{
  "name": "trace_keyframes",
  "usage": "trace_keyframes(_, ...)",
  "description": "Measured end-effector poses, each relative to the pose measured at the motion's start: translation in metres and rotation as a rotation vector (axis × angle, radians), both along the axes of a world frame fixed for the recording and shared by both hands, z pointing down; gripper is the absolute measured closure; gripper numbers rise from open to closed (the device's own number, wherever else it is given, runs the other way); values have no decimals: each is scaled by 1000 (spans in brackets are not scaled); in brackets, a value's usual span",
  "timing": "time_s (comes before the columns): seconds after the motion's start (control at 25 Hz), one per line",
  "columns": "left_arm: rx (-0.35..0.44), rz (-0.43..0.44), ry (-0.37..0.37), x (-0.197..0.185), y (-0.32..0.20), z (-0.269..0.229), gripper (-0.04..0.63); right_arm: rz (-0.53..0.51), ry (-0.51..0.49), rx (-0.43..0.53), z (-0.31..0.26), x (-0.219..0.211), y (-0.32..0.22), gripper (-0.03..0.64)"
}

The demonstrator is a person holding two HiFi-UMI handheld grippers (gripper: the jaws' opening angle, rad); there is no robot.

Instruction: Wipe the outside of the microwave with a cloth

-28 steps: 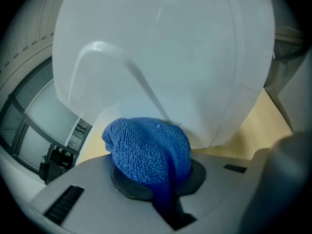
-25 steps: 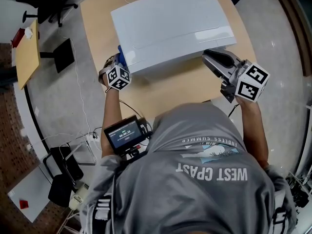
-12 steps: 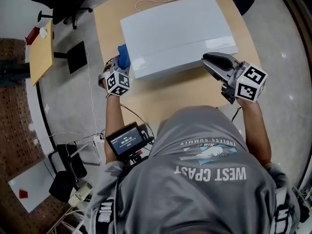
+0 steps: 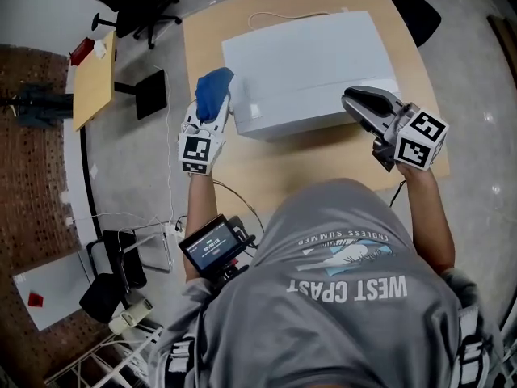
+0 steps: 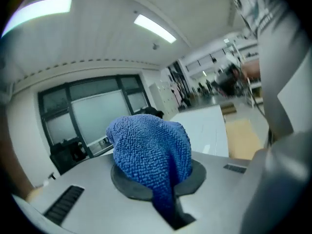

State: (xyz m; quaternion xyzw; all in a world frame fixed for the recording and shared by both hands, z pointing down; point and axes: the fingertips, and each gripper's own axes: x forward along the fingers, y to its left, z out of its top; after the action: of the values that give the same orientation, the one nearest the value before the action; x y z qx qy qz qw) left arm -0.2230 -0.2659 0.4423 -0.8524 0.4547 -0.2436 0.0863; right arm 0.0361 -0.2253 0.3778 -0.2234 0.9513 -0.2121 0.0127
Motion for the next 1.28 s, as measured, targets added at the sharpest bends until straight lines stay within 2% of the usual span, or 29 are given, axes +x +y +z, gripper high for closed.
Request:
trace_keyframes(0.12, 34, -52, 346, -1, 1, -42, 541, -34, 11, 35, -4, -5, -8, 551)
trace_keyframes(0.2, 56, -73, 529, -3, 6, -63, 541, -50, 25, 67, -6, -6, -10, 551)
trace_keyframes(0.24, 68, -80, 594, -3, 11, -73, 541, -53, 31, 84, -9, -4, -10, 551)
trace_keyframes(0.32, 94, -85, 658, 2, 24, -89, 542, -47, 42, 118, -16, 1, -9, 551)
trace_keyframes(0.64, 160, -33, 667, 21, 95, -119, 541, 32, 90, 219, -41, 37, 26, 551)
trace_keyframes(0.92, 187, -83, 667, 18, 114, -120, 542, 31, 96, 242, -39, 48, 38, 551)
trace_keyframes(1.12, 200, -81, 658, 43, 135, -116, 541, 26, 96, 248, -31, 74, 59, 551)
trace_keyframes(1.28, 204, -77, 659, 62, 141, -129, 541, 26, 102, 251, -47, 93, 65, 551)
